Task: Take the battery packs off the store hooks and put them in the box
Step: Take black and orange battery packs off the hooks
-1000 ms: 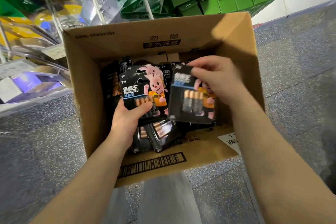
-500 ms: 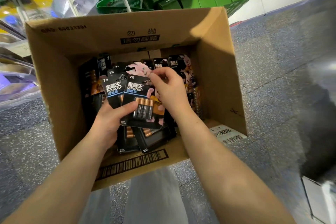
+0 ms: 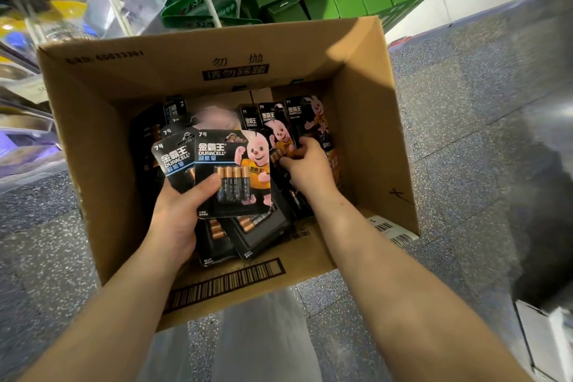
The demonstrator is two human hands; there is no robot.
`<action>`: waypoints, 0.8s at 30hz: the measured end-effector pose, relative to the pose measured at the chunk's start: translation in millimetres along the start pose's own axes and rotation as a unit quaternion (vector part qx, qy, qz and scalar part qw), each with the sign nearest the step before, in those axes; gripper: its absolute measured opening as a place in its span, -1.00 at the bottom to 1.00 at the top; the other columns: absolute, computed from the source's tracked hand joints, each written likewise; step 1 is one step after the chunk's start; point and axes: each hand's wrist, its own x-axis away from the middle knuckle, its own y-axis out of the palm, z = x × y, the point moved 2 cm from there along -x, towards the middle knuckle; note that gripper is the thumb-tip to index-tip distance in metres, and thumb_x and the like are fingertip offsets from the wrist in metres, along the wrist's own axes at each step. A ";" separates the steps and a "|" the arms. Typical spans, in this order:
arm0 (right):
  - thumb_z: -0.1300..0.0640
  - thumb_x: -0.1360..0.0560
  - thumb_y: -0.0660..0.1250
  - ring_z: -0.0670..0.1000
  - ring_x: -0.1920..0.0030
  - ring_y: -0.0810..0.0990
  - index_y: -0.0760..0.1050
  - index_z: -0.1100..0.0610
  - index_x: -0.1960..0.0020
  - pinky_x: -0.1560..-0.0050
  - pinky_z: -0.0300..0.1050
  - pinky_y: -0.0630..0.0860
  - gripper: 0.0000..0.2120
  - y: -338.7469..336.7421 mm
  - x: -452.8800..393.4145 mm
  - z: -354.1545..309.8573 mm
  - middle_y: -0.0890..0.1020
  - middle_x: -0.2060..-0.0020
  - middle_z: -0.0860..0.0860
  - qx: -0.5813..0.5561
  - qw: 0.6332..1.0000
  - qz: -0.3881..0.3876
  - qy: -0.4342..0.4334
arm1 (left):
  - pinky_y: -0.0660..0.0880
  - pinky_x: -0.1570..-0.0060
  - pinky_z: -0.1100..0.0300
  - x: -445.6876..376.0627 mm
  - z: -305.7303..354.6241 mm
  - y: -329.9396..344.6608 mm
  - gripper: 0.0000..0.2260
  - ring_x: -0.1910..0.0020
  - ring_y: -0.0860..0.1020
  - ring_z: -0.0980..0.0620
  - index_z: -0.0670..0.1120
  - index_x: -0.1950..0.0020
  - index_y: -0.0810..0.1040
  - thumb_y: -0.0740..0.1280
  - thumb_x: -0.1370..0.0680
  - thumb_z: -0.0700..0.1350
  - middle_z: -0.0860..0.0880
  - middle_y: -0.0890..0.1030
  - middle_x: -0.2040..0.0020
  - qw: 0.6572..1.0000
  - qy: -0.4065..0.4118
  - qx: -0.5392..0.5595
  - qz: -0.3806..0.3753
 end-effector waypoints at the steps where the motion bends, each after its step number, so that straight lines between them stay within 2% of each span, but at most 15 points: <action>1: -0.01 -0.48 0.42 0.13 -0.30 0.43 0.28 0.14 -0.45 -0.30 0.04 0.42 -0.37 -1.6 -1.9 1.7 0.44 -0.29 0.11 0.029 1.000 0.009 0.002 | 0.52 -0.19 -0.16 0.7 0.5 -0.9 -0.42 -0.19 0.62 -0.13 -0.07 -0.35 0.47 0.50 -0.34 -0.14 -0.11 0.64 -0.21 1.000 0.002 -0.002 0.001; 3: -0.19 -0.42 0.43 0.17 -0.40 0.29 0.26 0.15 -0.47 -0.36 0.06 0.29 -0.23 -2.7 -5.0 3.4 0.32 -0.39 0.15 0.106 0.994 0.010 0.019 | 0.56 -0.04 -0.03 2.5 1.5 -2.1 -0.39 -0.17 0.63 -0.13 -0.10 -0.37 0.44 0.51 -0.34 -0.16 -0.10 0.65 -0.17 1.000 0.006 -0.002 0.005; 6: -0.24 -0.43 0.38 0.20 -0.48 0.13 0.23 0.04 -0.49 -0.42 0.12 0.17 -0.25 -3.3 -10.7 0.1 0.18 -0.49 0.13 0.141 0.990 -0.027 0.015 | 0.62 0.14 0.12 5.8 2.9 -3.2 -0.38 -0.11 0.66 -0.09 -0.14 -0.41 0.41 0.41 -0.34 -0.16 -0.09 0.66 -0.15 1.000 0.012 0.000 0.007; 9: -0.24 -0.38 0.43 0.17 -0.44 0.16 0.37 0.00 -0.32 -0.41 0.14 0.22 -0.39 -5.0 -11.1 -4.0 0.25 -0.43 0.08 0.166 0.985 -0.047 -0.013 | 0.63 0.14 0.13 10.6 4.1 -2.7 -0.39 -0.10 0.66 -0.09 -0.13 -0.40 0.42 0.40 -0.35 -0.16 -0.10 0.65 -0.16 1.000 0.016 -0.002 -0.001; 11: -0.22 -0.37 0.45 0.11 -0.34 0.30 0.40 0.02 -0.16 -0.28 0.07 0.36 -0.50 -6.5 -9.3 -5.8 0.39 -0.30 0.06 0.160 0.986 -0.033 -0.041 | 0.61 0.08 0.07 14.7 5.5 -2.0 -0.41 -0.09 0.67 -0.08 -0.11 -0.39 0.42 0.39 -0.35 -0.18 -0.09 0.66 -0.15 1.000 0.016 0.005 -0.006; 13: -0.11 -0.43 0.45 0.01 -0.13 0.48 0.42 0.06 -0.12 0.02 -0.15 0.44 -0.61 -11.7 -1.5 -10.0 0.51 -0.09 -0.01 0.054 0.995 -0.014 -0.077 | 0.58 0.00 0.00 20.7 10.0 -1.0 -0.42 -0.10 0.66 -0.09 -0.10 -0.39 0.43 0.37 -0.35 -0.19 -0.09 0.66 -0.16 1.000 0.012 0.017 -0.008; 15: 0.02 -0.49 0.42 -0.08 0.05 0.54 0.43 0.09 -0.11 0.16 -0.26 0.42 -0.72 -19.5 12.8 -15.2 0.54 0.06 -0.07 -0.040 0.994 0.000 -0.098 | 0.56 -0.04 -0.05 26.2 14.3 -1.2 -0.43 -0.10 0.66 -0.10 -0.09 -0.38 0.44 0.38 -0.35 -0.19 -0.10 0.66 -0.16 1.000 0.007 0.026 -0.005; 19: 0.11 -0.51 0.38 0.08 0.04 0.67 0.51 0.23 -0.05 0.03 0.06 0.62 -0.79 -44.8 55.2 -35.0 0.67 0.04 0.13 -0.212 0.972 0.015 -0.100 | 0.65 0.16 0.02 46.5 35.7 1.1 -0.51 0.03 0.70 -0.07 -0.05 -0.25 0.50 0.39 -0.31 -0.20 -0.06 0.72 -0.02 0.998 0.016 0.053 0.002; 22: 0.19 -0.54 0.34 0.06 0.13 0.70 0.54 0.23 -0.02 0.18 -0.05 0.64 -0.89 -70.0 100.8 -65.1 0.69 0.08 0.16 -0.319 0.940 0.005 -0.118 | 0.65 0.26 0.08 69.9 64.1 4.5 -0.61 0.10 0.71 -0.06 -0.05 -0.16 0.53 0.36 -0.33 -0.21 -0.05 0.73 0.07 0.997 0.044 0.057 -0.018; 24: 0.20 -0.54 0.34 0.08 0.20 0.68 0.55 0.19 0.03 0.21 -0.01 0.59 -0.94 -89.0 133.4 -86.4 0.69 0.15 0.15 -0.359 0.923 0.001 -0.141 | 0.63 0.30 0.10 90.8 87.6 6.6 -0.68 0.14 0.71 -0.06 -0.08 -0.13 0.55 0.35 -0.38 -0.23 -0.07 0.73 0.10 0.995 0.068 0.061 -0.033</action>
